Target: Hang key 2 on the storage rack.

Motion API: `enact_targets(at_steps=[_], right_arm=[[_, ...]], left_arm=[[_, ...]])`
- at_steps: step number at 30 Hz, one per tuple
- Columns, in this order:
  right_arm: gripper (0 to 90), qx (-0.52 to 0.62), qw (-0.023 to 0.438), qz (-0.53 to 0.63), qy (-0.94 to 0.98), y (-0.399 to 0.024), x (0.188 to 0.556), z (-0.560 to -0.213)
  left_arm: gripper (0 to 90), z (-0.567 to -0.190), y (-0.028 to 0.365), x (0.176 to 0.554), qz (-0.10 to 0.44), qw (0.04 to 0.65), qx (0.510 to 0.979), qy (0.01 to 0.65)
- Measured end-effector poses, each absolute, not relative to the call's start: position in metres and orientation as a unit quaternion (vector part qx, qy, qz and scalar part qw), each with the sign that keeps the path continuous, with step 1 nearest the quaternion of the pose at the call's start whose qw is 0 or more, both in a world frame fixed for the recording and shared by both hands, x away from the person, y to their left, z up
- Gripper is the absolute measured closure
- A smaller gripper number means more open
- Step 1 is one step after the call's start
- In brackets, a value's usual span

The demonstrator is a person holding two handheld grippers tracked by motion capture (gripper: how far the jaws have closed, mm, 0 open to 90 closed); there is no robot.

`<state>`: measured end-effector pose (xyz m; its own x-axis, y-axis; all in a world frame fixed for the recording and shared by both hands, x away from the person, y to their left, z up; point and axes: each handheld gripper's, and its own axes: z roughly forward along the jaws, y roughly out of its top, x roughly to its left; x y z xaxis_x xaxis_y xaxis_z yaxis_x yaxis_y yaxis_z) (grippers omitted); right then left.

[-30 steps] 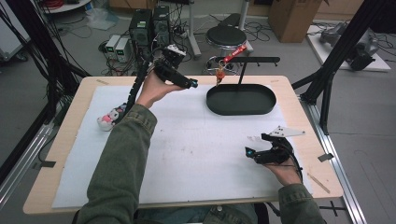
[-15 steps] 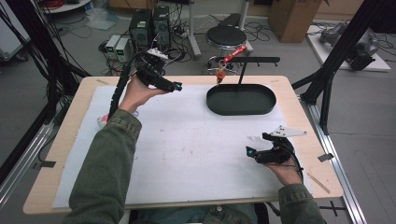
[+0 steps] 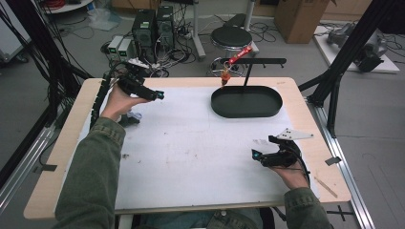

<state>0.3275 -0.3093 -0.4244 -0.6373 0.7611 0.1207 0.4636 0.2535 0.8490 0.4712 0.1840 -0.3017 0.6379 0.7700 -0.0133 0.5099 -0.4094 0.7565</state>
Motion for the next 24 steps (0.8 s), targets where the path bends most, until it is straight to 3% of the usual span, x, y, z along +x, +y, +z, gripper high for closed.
enact_targets(at_steps=[11, 24], right_arm=[[0.6, 0.393, 0.161, 0.460, 0.780, -0.308, 0.327, -0.425], [0.6, 0.401, 0.166, 0.449, 0.781, -0.309, 0.324, -0.427]], left_arm=[[2.0, -0.309, 0.203, 0.470, 0.172, 0.375, 0.819, 0.397], [3.4, -0.361, 0.251, 0.463, 0.177, 0.292, 0.843, 0.416]])
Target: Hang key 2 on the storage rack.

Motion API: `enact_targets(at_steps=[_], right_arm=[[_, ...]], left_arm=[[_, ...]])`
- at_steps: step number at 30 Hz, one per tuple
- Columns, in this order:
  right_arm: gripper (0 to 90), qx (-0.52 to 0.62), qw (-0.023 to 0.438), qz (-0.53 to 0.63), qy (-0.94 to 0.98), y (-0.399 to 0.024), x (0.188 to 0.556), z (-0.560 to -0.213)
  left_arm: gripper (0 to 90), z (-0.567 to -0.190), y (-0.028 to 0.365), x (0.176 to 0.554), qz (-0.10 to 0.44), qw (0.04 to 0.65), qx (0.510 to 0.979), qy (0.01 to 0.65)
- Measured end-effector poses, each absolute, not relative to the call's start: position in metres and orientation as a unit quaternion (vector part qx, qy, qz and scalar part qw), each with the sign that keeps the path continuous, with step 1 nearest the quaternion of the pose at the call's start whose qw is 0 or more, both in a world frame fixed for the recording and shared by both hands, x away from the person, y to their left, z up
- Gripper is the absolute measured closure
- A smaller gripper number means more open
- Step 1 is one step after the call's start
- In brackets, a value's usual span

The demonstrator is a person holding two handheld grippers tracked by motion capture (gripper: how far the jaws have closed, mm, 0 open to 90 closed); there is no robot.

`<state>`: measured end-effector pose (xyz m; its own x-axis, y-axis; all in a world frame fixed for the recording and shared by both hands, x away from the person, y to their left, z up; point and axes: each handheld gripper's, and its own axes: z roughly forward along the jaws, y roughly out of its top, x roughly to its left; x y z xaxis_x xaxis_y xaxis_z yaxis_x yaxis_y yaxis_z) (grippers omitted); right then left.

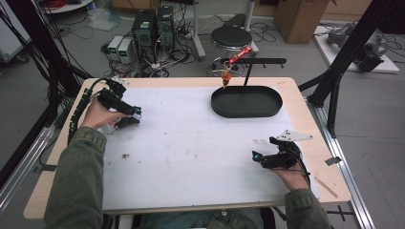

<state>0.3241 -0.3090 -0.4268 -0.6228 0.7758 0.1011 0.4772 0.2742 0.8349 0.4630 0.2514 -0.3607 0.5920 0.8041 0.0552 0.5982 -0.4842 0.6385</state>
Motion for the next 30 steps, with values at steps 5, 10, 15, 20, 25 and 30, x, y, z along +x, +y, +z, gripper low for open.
enact_targets(at_steps=[5, 10, 15, 20, 25, 30], right_arm=[[0.6, 0.398, 0.168, 0.445, 0.784, -0.307, 0.325, -0.428], [0.6, 0.397, 0.164, 0.440, 0.789, -0.306, 0.326, -0.429], [0.6, 0.397, 0.163, 0.437, 0.791, -0.304, 0.327, -0.430], [0.6, 0.395, 0.163, 0.433, 0.794, -0.302, 0.329, -0.431], [0.6, 0.396, 0.162, 0.428, 0.796, -0.301, 0.329, -0.431], [0.6, 0.397, 0.163, 0.424, 0.797, -0.301, 0.329, -0.432]], left_arm=[[3.4, -0.376, 0.261, 0.457, 0.173, 0.270, 0.852, 0.414], [3.4, -0.391, 0.287, 0.453, 0.164, 0.257, 0.845, 0.440], [3.4, -0.397, 0.309, 0.451, 0.160, 0.266, 0.829, 0.465], [3.4, -0.401, 0.319, 0.450, 0.149, 0.270, 0.822, 0.479], [3.4, -0.408, 0.321, 0.450, 0.140, 0.264, 0.827, 0.477], [12.6, -0.421, 0.317, 0.452, 0.118, 0.244, 0.840, 0.470]])
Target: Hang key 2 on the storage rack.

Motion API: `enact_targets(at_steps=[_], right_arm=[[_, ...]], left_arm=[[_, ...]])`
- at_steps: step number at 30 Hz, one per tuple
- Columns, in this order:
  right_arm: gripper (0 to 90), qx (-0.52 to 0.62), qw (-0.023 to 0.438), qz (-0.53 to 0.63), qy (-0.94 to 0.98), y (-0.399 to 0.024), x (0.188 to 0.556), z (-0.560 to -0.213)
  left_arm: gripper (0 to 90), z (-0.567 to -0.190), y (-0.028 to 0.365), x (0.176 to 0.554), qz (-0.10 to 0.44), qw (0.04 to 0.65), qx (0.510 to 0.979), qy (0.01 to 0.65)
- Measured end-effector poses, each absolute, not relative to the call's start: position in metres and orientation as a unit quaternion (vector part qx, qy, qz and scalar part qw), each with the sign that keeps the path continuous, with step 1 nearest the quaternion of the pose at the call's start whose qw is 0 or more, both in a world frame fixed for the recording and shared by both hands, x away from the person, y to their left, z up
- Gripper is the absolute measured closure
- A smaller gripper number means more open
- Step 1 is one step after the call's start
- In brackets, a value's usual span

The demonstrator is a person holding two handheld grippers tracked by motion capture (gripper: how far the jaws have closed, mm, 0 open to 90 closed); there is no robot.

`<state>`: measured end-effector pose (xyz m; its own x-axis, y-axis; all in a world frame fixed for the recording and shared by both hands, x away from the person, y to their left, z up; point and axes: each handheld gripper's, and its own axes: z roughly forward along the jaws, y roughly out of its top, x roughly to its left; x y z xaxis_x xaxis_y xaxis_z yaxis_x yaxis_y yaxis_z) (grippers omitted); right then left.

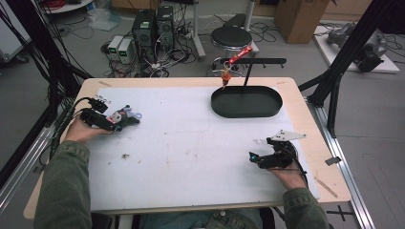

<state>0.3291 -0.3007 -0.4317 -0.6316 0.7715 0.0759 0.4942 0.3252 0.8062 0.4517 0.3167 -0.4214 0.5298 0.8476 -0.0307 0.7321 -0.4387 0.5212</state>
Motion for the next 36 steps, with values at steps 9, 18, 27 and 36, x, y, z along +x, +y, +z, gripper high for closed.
enact_targets(at_steps=[9, 18, 27, 36], right_arm=[[0.6, 0.400, 0.163, 0.418, 0.799, -0.300, 0.329, -0.433], [0.6, 0.401, 0.163, 0.418, 0.799, -0.301, 0.329, -0.433], [0.6, 0.404, 0.161, 0.430, 0.791, -0.303, 0.330, -0.431], [0.6, 0.399, 0.158, 0.444, 0.787, -0.304, 0.331, -0.429]], left_arm=[[42.4, -0.424, 0.314, 0.450, 0.124, 0.237, 0.839, 0.473], [51.5, -0.419, 0.316, 0.449, 0.112, 0.233, 0.844, 0.470], [51.3, -0.390, 0.310, 0.437, 0.117, 0.250, 0.840, 0.467], [51.1, -0.357, 0.291, 0.423, 0.113, 0.250, 0.852, 0.446]])
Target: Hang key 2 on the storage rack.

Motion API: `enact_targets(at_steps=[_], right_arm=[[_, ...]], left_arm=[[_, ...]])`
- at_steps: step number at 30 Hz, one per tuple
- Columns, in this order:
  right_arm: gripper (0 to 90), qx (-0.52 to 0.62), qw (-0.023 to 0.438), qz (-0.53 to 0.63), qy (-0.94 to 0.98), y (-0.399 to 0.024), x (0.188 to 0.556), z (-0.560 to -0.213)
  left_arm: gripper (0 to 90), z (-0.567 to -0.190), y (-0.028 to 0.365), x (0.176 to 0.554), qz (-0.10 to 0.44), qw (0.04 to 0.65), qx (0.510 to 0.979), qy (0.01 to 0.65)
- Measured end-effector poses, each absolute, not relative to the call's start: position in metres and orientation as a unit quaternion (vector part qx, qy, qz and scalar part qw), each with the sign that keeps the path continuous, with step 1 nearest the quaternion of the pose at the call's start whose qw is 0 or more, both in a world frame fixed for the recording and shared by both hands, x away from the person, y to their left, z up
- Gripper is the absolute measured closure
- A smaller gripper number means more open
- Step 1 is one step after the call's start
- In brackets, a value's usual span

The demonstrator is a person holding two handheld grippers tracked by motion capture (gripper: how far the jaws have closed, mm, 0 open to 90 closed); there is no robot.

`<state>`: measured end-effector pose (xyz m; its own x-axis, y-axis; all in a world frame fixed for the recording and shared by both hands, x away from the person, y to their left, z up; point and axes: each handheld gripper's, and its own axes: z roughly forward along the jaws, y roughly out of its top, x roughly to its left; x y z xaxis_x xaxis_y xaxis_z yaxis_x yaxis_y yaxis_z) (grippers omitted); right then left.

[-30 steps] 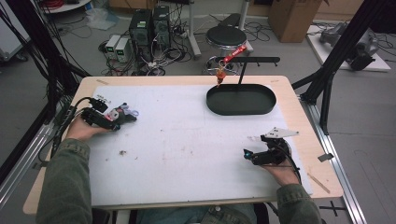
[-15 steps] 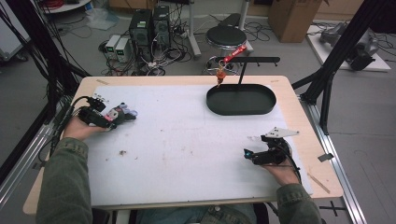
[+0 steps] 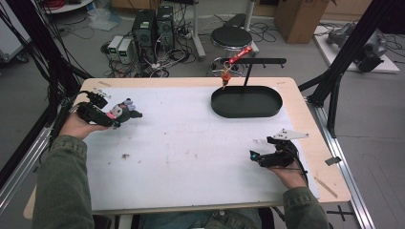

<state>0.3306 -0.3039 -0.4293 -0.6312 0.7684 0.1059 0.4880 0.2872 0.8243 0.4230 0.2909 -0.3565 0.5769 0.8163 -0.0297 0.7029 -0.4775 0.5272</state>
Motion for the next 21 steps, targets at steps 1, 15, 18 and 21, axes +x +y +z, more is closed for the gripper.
enact_targets(at_steps=[1, 15, 18, 21], right_arm=[[0.6, 0.399, 0.158, 0.444, 0.787, -0.304, 0.331, -0.429], [0.6, 0.391, 0.158, 0.455, 0.784, -0.303, 0.331, -0.427], [0.6, 0.391, 0.163, 0.457, 0.782, -0.304, 0.330, -0.426], [0.6, 0.394, 0.162, 0.458, 0.780, -0.305, 0.329, -0.425]], left_arm=[[51.2, -0.357, 0.291, 0.423, 0.113, 0.250, 0.852, 0.446], [50.3, -0.334, 0.234, 0.432, 0.123, 0.259, 0.866, 0.409], [50.2, -0.337, 0.214, 0.437, 0.114, 0.261, 0.873, 0.397], [50.3, -0.335, 0.204, 0.439, 0.114, 0.263, 0.876, 0.389]])
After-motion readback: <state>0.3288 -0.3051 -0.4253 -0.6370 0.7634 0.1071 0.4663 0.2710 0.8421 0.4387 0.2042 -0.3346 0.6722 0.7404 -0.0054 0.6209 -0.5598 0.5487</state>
